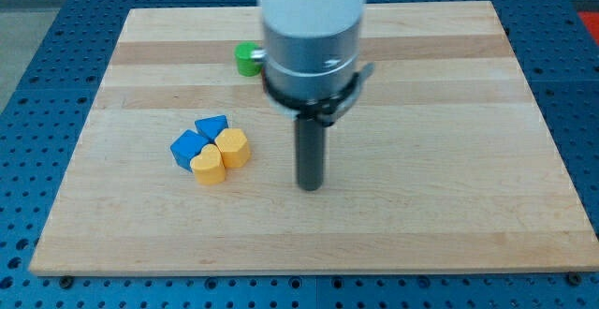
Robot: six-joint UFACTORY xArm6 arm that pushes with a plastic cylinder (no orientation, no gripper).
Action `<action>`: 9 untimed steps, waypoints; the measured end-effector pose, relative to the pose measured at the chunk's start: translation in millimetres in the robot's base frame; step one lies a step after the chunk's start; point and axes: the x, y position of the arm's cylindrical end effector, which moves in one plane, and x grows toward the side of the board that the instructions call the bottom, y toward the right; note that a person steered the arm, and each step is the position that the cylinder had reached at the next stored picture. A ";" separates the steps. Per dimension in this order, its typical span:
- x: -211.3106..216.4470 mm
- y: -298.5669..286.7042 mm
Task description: Push the group of block s a bit up
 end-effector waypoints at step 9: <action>-27.2 -115.1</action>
